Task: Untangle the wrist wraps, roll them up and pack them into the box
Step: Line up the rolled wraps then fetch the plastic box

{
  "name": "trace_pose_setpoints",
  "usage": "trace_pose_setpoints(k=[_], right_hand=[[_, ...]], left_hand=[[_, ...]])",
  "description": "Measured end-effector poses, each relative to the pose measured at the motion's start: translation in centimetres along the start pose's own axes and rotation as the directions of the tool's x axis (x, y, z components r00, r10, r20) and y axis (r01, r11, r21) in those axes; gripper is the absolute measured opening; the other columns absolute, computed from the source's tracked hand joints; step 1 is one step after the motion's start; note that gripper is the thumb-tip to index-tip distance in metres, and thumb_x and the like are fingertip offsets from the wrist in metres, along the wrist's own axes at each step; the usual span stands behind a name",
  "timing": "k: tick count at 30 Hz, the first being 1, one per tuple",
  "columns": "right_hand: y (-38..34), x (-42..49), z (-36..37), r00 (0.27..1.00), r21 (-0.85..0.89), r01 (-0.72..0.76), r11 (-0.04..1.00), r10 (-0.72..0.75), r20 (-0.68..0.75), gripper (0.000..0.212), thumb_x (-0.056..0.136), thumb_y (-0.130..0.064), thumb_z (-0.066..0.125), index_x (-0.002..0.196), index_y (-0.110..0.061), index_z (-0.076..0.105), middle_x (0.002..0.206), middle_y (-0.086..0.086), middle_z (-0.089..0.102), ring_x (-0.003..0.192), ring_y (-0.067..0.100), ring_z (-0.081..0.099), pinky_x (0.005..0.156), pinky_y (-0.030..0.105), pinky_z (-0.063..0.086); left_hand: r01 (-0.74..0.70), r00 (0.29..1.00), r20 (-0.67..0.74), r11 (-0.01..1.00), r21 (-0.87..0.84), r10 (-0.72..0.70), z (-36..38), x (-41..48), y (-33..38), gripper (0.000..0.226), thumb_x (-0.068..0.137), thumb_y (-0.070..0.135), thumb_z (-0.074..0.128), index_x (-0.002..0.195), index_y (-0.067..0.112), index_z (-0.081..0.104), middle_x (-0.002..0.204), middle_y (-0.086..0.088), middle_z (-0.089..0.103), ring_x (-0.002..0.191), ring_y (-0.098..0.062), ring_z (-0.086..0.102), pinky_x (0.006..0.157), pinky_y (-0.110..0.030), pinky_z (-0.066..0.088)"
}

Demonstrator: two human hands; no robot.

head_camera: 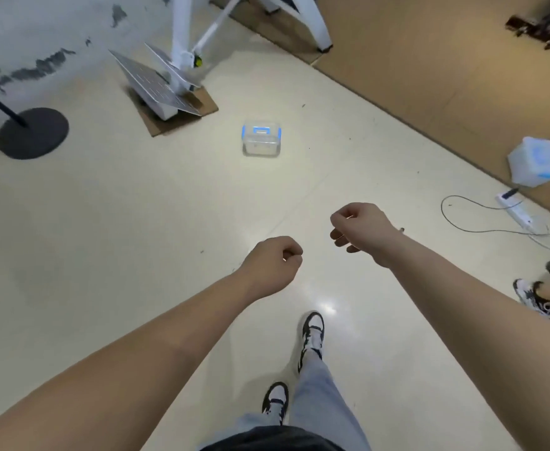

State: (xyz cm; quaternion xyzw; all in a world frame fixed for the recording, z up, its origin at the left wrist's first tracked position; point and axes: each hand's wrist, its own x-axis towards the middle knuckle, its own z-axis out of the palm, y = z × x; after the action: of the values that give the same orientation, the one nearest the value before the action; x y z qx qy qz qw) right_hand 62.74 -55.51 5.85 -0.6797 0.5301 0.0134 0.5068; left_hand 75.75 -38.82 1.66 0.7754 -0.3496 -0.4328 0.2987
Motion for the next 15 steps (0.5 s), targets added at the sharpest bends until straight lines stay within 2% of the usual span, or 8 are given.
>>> trace_pose_setpoints(k=[5,9,13,15], right_hand=[[-7.0,10.2,-1.1,0.996,-0.001,0.06,0.998,-0.06,0.071,0.019,0.101,-0.02,0.056,0.106,-0.007,0.069,0.104,0.016,0.078,0.08,0.024,0.07,0.072,0.036,0.052],[-12.6,18.6,-2.3,0.988,-0.025,0.082,0.996,-0.078,0.132,0.02,0.101,-0.021,0.056,0.107,-0.006,0.069,0.104,0.017,0.078,0.079,0.024,0.069,0.071,0.035,0.051],[-18.3,26.2,-3.3,0.983,-0.035,0.095,0.995,-0.088,0.164,0.02,0.101,-0.02,0.055,0.107,-0.006,0.068,0.104,0.018,0.078,0.079,0.024,0.069,0.071,0.034,0.051],[-21.0,29.5,-3.5,0.981,-0.02,0.081,0.996,-0.076,0.178,0.022,0.101,-0.02,0.055,0.11,-0.005,0.068,0.103,0.017,0.078,0.08,0.025,0.07,0.072,0.034,0.052]], left_hand=[[0.038,0.997,-0.064,0.999,-0.003,-0.039,-6.2,9.2,2.5,0.015,0.101,0.025,0.058,0.11,0.024,0.07,0.1,0.013,0.068,0.094,-0.015,0.07,0.069,-0.025,0.05],[0.116,0.985,-0.123,0.991,-0.06,-0.123,-10.4,16.0,4.6,0.016,0.101,0.025,0.059,0.112,0.023,0.07,0.102,0.012,0.068,0.099,-0.017,0.071,0.079,-0.03,0.056],[0.141,0.972,-0.173,0.984,-0.111,-0.159,-15.0,22.2,6.1,0.016,0.102,0.026,0.06,0.115,0.024,0.07,0.105,0.013,0.067,0.098,-0.015,0.07,0.076,-0.025,0.052],[0.152,0.965,-0.193,0.979,-0.139,-0.177,-17.5,25.1,6.5,0.017,0.102,0.026,0.061,0.116,0.023,0.07,0.107,0.012,0.068,0.099,-0.017,0.07,0.08,-0.026,0.053]])
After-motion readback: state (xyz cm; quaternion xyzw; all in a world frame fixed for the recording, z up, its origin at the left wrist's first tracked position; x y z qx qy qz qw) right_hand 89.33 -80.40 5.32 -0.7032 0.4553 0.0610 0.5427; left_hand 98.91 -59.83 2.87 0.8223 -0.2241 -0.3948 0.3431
